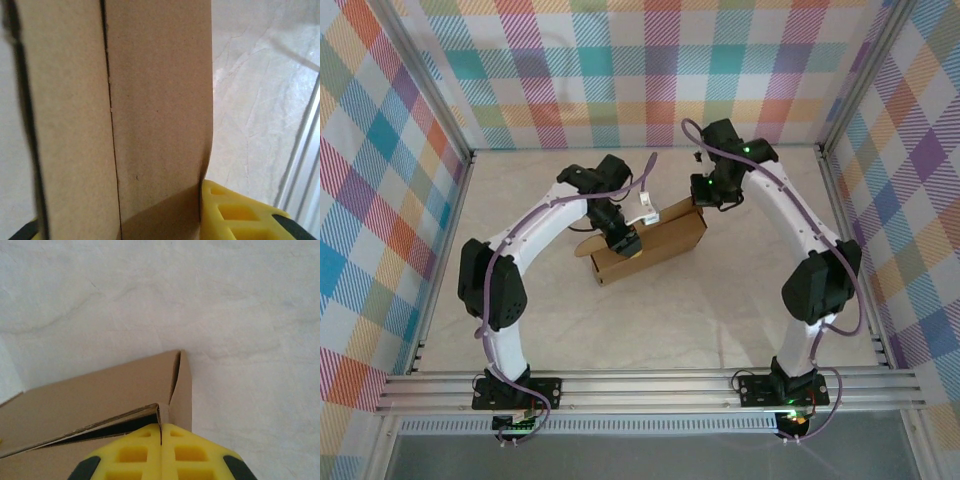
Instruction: Fold the paper box
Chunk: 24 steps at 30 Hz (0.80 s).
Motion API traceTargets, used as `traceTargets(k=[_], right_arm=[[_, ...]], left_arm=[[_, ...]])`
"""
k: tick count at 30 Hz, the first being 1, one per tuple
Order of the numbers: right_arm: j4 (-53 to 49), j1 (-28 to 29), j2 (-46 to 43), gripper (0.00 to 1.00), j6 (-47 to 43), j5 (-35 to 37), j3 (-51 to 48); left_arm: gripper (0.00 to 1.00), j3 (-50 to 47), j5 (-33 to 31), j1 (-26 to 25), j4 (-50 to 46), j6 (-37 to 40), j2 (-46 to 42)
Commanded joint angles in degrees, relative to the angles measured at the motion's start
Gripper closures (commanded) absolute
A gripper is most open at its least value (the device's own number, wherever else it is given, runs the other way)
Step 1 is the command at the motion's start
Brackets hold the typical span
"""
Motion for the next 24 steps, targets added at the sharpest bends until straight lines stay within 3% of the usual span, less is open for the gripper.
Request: traceTargets(k=[1,9,24], right_arm=[[11.02,0.42,-3.25,1.0,0.34,-2.94,-6.05],[22.73,0.49,-10.12,1.0,-4.75,-3.3,-19.59],[36.8,-0.09,-14.85,1.0,-16.43,-9.0,-33.81]], left_arm=[[0.72,1.37,8.24,-0.16,-2.83,-1.9,3.51],[0.73,3.98,10.69,1.19,-5.7,-1.22,6.36],[0.73,1.61,10.89,3.85,-6.13,1.3,6.14]])
